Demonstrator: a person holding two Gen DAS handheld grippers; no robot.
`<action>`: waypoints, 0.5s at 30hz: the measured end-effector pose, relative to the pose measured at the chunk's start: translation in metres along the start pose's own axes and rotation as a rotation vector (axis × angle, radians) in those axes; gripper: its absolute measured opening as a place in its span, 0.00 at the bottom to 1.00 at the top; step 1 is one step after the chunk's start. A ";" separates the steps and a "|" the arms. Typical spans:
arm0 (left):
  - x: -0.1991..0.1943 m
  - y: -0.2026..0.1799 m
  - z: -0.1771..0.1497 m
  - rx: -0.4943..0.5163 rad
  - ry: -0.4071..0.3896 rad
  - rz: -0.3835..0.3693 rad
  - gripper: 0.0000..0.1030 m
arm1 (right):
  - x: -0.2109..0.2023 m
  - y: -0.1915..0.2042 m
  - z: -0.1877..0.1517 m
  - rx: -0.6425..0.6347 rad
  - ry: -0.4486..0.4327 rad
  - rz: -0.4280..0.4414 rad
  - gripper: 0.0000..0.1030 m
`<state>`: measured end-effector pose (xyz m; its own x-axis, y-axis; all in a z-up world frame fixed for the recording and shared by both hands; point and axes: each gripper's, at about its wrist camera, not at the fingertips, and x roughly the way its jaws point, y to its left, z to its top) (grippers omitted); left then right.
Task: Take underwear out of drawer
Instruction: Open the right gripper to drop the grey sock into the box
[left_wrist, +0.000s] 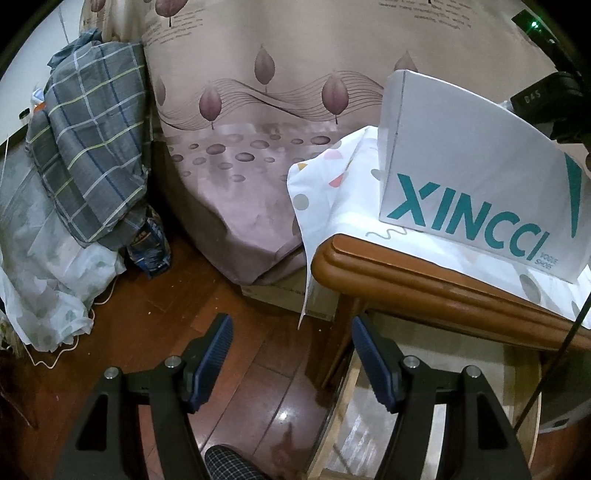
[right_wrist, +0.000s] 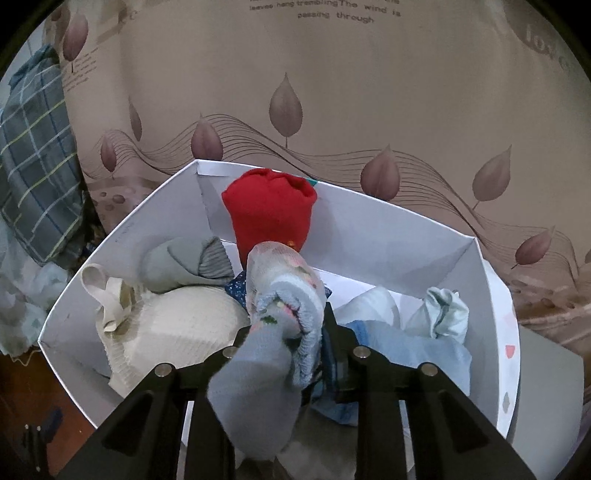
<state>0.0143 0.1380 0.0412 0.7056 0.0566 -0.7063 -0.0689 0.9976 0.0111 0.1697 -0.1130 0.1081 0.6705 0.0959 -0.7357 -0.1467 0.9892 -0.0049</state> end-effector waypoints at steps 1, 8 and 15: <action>0.001 -0.001 0.000 0.002 0.003 0.001 0.67 | 0.000 0.000 0.000 0.000 0.000 0.000 0.25; 0.002 -0.004 0.000 0.006 0.004 0.002 0.67 | -0.005 0.007 -0.003 -0.007 -0.010 -0.006 0.58; 0.005 -0.008 -0.001 0.010 0.012 0.005 0.67 | -0.026 0.017 -0.003 -0.035 -0.049 -0.028 0.85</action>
<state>0.0171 0.1303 0.0369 0.6967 0.0612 -0.7147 -0.0650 0.9976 0.0221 0.1480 -0.0993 0.1254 0.7094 0.0740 -0.7009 -0.1523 0.9871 -0.0499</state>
